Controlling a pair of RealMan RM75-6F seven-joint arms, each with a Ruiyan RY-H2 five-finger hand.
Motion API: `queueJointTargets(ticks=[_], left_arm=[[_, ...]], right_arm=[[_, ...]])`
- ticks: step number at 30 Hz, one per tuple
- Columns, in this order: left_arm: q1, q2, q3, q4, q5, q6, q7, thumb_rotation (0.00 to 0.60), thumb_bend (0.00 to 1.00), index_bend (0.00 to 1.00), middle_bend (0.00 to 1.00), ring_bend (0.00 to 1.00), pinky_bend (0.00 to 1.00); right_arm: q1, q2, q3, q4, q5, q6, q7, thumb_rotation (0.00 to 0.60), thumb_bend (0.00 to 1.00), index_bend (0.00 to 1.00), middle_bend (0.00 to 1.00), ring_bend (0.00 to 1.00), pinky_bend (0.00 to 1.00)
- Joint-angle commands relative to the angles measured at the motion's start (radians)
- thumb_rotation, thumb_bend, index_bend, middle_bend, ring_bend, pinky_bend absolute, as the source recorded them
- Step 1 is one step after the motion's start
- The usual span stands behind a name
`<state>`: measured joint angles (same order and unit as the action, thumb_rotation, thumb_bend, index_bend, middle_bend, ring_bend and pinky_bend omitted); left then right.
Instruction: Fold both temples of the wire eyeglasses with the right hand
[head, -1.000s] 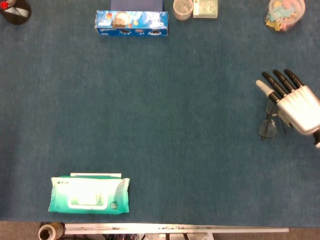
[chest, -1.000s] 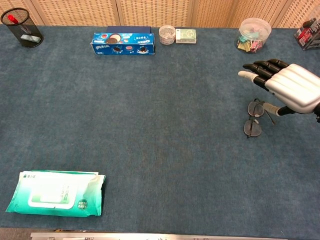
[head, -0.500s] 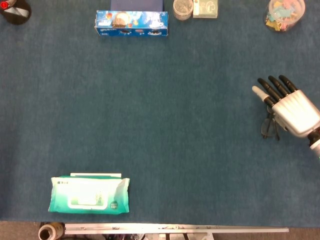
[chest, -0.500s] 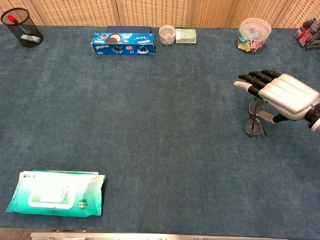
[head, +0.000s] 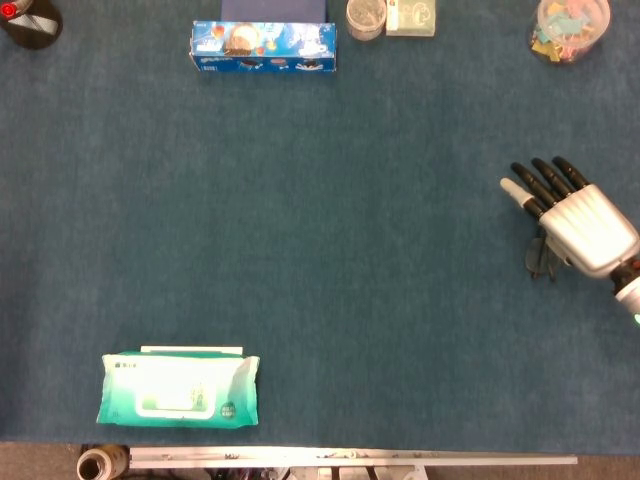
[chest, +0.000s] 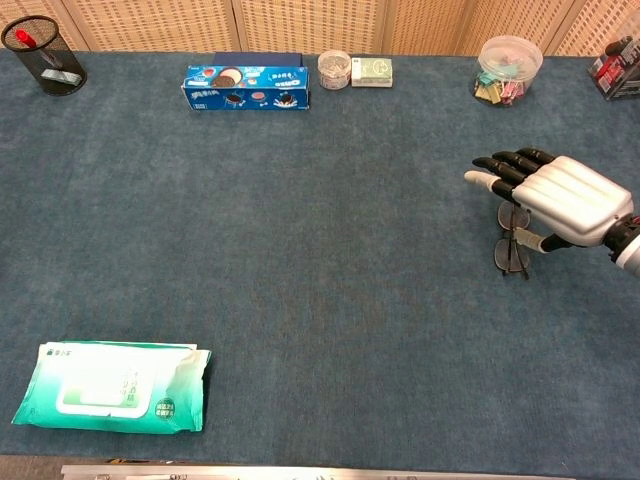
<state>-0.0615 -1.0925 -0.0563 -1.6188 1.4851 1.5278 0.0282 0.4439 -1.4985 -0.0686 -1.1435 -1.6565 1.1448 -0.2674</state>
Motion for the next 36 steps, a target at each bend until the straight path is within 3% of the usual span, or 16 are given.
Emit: queueJointTargets(ticks=[1, 11, 20, 27, 36], left_arm=[[0.000, 0.000, 0.000, 0.000, -0.001, -0.001, 0.001, 0.600, 0.68, 0.49, 0.50, 0.54, 0.71], [-0.001, -0.004, 0.000, 0.003, 0.006, 0.002, 0.005, 0.600, 0.67, 0.49, 0.50, 0.54, 0.71], [-0.003, -0.007, -0.003, 0.013, 0.005, 0.002, -0.004, 0.600, 0.67, 0.49, 0.50, 0.54, 0.71], [-0.005, -0.012, -0.004, 0.012, 0.002, -0.001, 0.009, 0.600, 0.67, 0.49, 0.50, 0.54, 0.71], [-0.012, -0.017, -0.012, 0.014, -0.015, -0.014, 0.004, 0.600, 0.67, 0.49, 0.51, 0.54, 0.71]], right_arm=[[-0.007, 0.029, 0.005, -0.036, -0.011, 0.039, 0.007, 0.600, 0.30, 0.00, 0.05, 0.00, 0.12], [-0.102, 0.207, 0.069, -0.299, 0.062, 0.212, -0.068, 0.600, 0.30, 0.00, 0.08, 0.00, 0.12], [-0.217, 0.310, 0.096, -0.452, 0.177, 0.315, -0.126, 0.600, 0.30, 0.08, 0.10, 0.00, 0.12], [-0.280, 0.339, 0.095, -0.511, 0.219, 0.364, -0.130, 0.600, 0.30, 0.08, 0.10, 0.00, 0.12], [-0.353, 0.347, 0.116, -0.507, 0.240, 0.442, -0.016, 0.600, 0.30, 0.08, 0.11, 0.00, 0.12]])
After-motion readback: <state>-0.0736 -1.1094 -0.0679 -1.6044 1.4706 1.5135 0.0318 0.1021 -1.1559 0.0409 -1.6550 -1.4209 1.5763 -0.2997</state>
